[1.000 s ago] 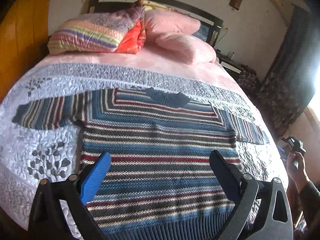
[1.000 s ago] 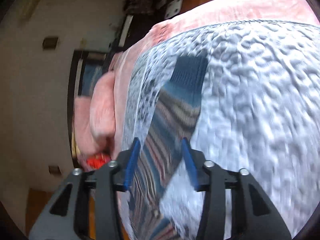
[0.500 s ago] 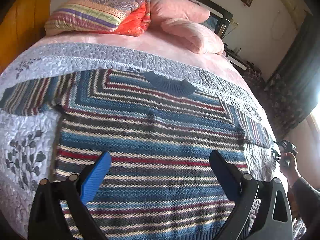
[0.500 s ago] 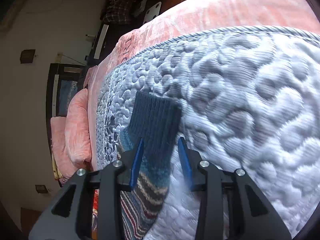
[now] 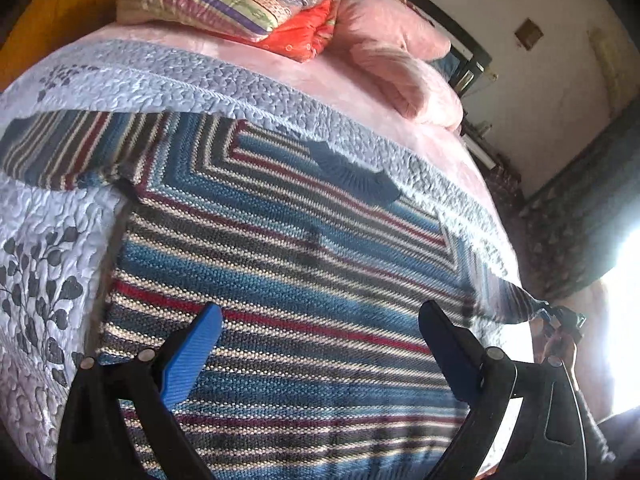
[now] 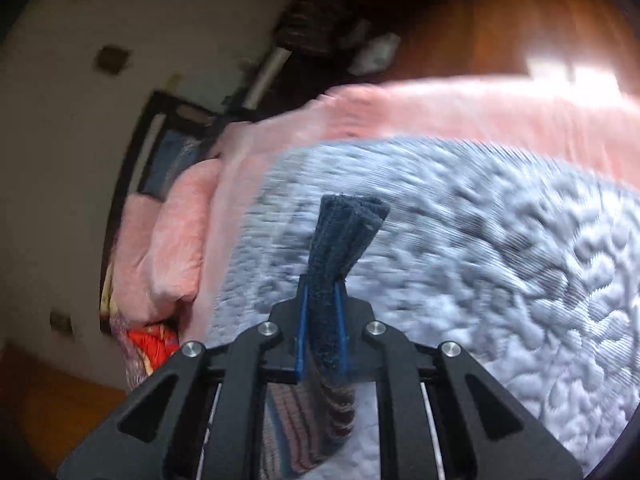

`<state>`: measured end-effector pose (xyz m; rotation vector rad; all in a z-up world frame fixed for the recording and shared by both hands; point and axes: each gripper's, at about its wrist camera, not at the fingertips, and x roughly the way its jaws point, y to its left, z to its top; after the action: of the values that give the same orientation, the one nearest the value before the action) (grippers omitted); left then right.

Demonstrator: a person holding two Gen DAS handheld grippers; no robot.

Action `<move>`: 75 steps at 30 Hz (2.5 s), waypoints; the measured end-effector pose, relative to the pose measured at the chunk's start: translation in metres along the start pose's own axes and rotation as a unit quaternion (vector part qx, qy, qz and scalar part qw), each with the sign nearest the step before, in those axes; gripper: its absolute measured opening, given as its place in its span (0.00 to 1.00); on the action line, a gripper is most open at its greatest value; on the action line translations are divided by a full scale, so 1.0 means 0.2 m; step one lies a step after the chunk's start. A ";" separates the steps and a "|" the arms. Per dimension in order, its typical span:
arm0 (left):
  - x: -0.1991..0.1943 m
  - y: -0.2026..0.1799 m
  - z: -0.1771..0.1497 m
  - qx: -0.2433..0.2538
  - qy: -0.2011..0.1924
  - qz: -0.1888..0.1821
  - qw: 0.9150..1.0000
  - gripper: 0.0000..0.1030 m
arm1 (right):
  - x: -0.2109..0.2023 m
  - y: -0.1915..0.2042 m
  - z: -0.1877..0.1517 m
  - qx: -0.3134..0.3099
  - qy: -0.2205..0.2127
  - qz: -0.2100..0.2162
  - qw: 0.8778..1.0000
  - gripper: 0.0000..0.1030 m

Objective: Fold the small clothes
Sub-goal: 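Carry the held sleeve across the sweater body and lay it down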

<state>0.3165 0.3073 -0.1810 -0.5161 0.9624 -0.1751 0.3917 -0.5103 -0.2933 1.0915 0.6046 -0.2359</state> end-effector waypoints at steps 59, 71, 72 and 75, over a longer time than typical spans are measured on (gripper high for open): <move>1.18 -0.25 0.23 -0.118 0.228 -0.199 0.946 0.96 | 0.11 0.85 -2.29 -0.359 0.130 0.023 0.924 0.61; 1.26 -0.37 0.29 -0.087 0.236 -0.132 0.959 0.10 | 0.14 0.78 -2.30 -0.322 0.145 0.055 0.934 0.58; 1.24 -0.38 0.32 -0.079 0.233 -0.133 0.960 0.09 | 0.14 0.77 -2.30 -0.322 0.146 0.054 0.934 0.58; 1.10 -0.49 0.43 -0.040 0.218 -0.142 0.965 0.09 | 0.16 0.77 -2.32 -0.323 0.153 0.054 0.932 0.58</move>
<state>0.5195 0.1713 -0.2562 -0.7069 1.3257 -0.5256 0.3307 -0.0268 -0.3426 0.5167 0.8232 0.2294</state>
